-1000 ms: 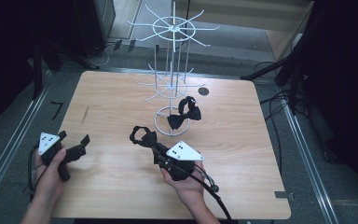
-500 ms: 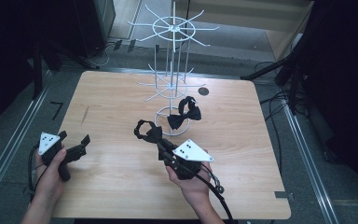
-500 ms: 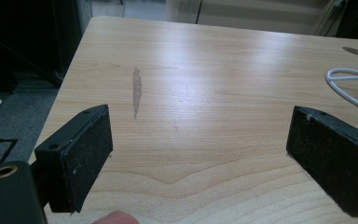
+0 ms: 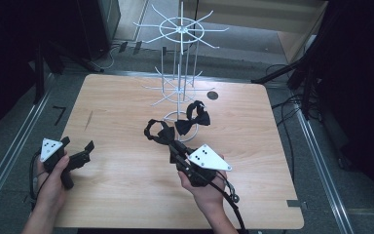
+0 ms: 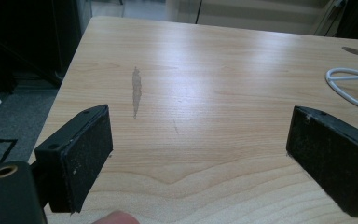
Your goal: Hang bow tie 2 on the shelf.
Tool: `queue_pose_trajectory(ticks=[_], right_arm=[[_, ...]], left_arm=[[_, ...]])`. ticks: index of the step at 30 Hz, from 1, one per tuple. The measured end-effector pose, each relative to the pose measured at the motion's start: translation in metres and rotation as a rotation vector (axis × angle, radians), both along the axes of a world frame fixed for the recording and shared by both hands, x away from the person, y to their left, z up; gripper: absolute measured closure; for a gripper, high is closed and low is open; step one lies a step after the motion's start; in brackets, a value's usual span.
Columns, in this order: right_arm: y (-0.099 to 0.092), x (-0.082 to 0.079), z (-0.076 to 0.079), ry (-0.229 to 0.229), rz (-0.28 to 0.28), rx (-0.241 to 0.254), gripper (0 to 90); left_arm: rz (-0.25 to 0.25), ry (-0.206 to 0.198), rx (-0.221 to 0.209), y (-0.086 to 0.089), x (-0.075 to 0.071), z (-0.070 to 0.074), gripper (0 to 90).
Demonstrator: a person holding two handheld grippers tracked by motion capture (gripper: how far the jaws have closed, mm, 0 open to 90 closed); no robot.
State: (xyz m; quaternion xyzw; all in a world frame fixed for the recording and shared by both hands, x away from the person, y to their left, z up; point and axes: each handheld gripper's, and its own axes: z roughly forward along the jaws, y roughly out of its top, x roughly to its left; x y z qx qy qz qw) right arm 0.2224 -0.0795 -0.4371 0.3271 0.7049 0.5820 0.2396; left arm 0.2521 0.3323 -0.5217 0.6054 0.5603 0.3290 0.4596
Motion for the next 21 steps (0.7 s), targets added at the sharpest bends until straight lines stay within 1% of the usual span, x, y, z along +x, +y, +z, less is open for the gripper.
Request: queue_pose_trajectory(ticks=[11,21], right_arm=[[-0.01,-0.001,0.011,-0.033,-0.022,0.023,77.1],[-0.019,-0.002,0.02,-0.053,-0.042,0.046,77.1]], left_arm=[[-0.003,0.001,0.005,0.0,0.0,0.0,7.3],[-0.004,-0.002,0.005,-0.001,0.0,0.0,7.3]])
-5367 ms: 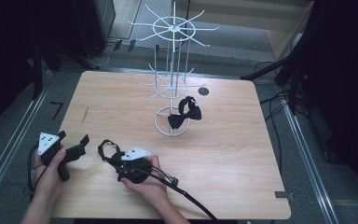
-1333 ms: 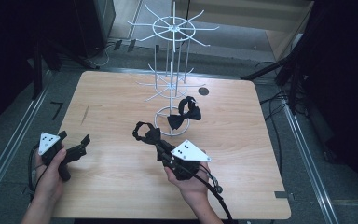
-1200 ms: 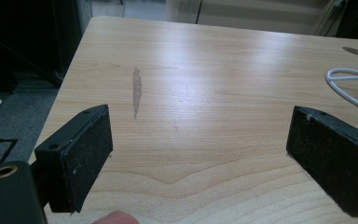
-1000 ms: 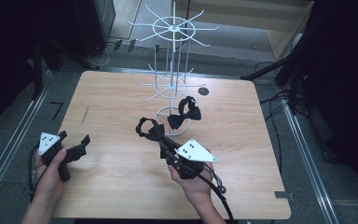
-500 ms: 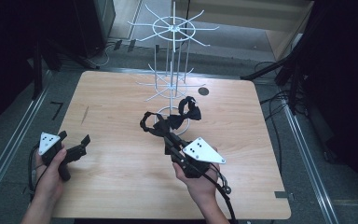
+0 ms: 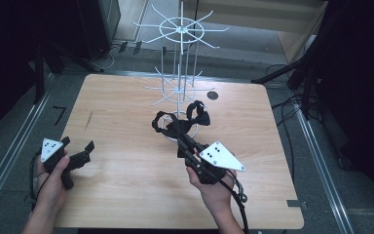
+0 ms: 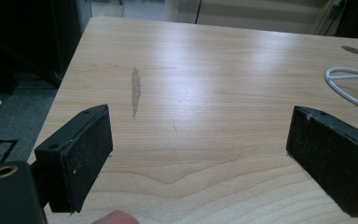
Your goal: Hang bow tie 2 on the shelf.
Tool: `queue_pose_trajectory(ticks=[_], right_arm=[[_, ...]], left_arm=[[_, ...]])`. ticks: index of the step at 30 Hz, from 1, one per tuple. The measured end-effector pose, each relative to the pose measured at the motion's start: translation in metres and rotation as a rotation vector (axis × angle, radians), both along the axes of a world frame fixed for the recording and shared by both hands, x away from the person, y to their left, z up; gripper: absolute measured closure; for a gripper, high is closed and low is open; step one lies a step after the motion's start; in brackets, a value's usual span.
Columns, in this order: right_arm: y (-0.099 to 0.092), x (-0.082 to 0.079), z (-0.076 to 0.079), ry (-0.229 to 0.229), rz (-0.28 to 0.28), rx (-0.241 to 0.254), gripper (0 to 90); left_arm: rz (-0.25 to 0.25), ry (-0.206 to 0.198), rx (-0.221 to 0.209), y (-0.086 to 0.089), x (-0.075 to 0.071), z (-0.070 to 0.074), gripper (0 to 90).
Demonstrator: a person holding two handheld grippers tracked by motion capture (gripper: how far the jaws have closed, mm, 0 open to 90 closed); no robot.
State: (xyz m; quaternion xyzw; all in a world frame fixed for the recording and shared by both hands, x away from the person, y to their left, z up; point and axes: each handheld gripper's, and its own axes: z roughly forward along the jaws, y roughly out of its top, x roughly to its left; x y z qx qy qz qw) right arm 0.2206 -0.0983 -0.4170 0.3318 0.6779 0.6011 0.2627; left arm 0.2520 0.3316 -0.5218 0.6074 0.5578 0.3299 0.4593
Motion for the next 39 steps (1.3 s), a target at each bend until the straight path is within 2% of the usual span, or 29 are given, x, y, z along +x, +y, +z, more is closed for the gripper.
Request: queue_pose_trajectory(ticks=[12,39], right_arm=[[-0.011,0.002,0.006,-0.012,-0.028,0.021,77.1],[-0.023,0.007,0.005,-0.012,-0.065,0.04,77.1]], left_arm=[[-0.001,0.001,0.003,0.0,0.0,0.0,7.3],[0.001,-0.003,0.003,-0.001,0.0,0.0,7.3]])
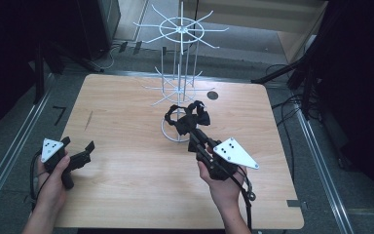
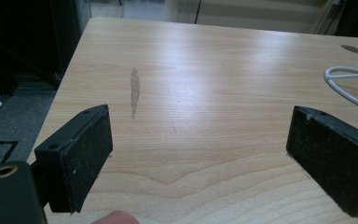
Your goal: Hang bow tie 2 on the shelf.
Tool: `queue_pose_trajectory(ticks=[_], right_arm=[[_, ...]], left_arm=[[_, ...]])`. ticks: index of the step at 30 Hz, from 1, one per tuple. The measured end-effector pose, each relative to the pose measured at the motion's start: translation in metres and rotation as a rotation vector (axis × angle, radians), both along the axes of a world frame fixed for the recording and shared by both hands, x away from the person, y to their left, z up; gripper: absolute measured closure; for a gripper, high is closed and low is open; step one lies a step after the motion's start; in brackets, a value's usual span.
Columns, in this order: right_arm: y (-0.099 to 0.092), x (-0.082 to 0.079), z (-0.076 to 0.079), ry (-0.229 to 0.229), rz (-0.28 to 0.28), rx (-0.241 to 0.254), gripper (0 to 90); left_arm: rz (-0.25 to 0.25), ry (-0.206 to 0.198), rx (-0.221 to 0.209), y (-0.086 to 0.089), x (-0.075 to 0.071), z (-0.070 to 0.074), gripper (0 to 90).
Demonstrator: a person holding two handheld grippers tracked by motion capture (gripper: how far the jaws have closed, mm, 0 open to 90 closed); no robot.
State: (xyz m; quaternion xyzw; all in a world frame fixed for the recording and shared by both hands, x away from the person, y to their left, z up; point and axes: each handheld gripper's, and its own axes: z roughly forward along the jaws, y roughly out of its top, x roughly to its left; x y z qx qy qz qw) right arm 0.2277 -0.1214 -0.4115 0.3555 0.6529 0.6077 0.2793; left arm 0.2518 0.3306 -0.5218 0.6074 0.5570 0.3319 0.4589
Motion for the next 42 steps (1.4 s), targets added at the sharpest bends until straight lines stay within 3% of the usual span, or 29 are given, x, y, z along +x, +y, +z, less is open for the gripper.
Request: queue_pose_trajectory(ticks=[23,42], right_arm=[[-0.004,0.016,-0.02,0.079,-0.02,0.011,77.1],[-0.002,0.033,-0.041,0.149,-0.036,-0.009,77.0]], left_arm=[[-0.005,0.001,0.003,-0.001,0.0,0.0,7.3],[-0.007,0.001,0.005,-0.001,0.0,0.0,7.3]])
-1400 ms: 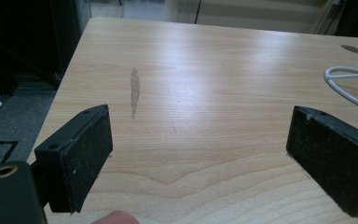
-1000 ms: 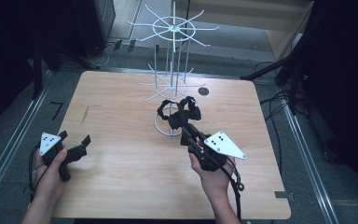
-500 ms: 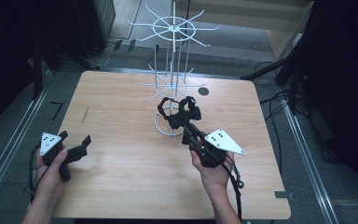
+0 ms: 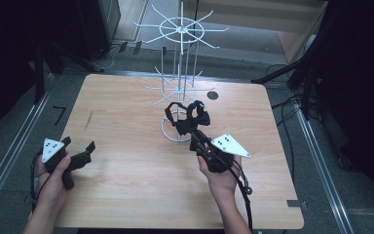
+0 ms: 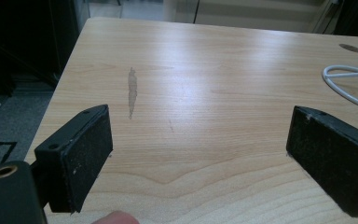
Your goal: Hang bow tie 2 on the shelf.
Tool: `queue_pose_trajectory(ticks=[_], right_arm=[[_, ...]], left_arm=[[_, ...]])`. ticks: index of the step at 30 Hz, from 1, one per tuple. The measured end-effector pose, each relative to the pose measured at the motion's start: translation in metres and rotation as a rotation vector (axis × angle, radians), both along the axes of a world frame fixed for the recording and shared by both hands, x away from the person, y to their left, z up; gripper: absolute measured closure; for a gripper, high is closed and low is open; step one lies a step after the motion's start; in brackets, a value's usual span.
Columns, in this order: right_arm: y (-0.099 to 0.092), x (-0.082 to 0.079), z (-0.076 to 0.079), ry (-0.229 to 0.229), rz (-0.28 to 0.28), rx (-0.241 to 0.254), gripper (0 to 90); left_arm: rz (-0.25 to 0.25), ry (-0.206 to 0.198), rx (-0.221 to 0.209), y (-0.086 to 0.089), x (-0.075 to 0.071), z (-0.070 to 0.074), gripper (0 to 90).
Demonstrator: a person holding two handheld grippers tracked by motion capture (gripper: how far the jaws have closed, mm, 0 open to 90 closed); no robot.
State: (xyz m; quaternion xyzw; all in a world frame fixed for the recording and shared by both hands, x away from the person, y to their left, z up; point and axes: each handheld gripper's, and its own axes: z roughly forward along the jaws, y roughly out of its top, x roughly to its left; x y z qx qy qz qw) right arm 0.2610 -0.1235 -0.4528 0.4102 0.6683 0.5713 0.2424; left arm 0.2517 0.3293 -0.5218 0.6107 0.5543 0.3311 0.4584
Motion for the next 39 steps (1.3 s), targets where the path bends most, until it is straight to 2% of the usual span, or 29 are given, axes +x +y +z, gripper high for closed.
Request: queue_pose_trajectory(ticks=[16,27,29,32,34,39], right_arm=[[0.008,0.011,-0.017,0.068,0.032,-0.007,76.3],[0.011,0.014,-0.023,0.087,0.06,-0.017,73.1],[0.01,0.014,-0.023,0.087,0.066,-0.006,67.4],[0.009,0.013,-0.022,0.086,0.066,0.009,48.6],[0.009,0.013,-0.021,0.079,0.063,-0.001,40.0],[0.006,0.012,-0.019,0.077,0.05,-0.009,28.9]], left_arm=[[0.001,0.0,0.002,0.0,0.0,0.0,7.3],[0.001,-0.001,0.001,0.0,0.0,0.0,7.3],[0.001,-0.001,0.001,0.0,0.0,0.0,7.3],[-0.001,0.002,0.0,0.0,0.0,0.0,7.3],[-0.001,0.001,0.0,0.0,0.0,0.0,7.3],[0.001,0.0,0.0,0.0,0.0,0.0,7.3]])
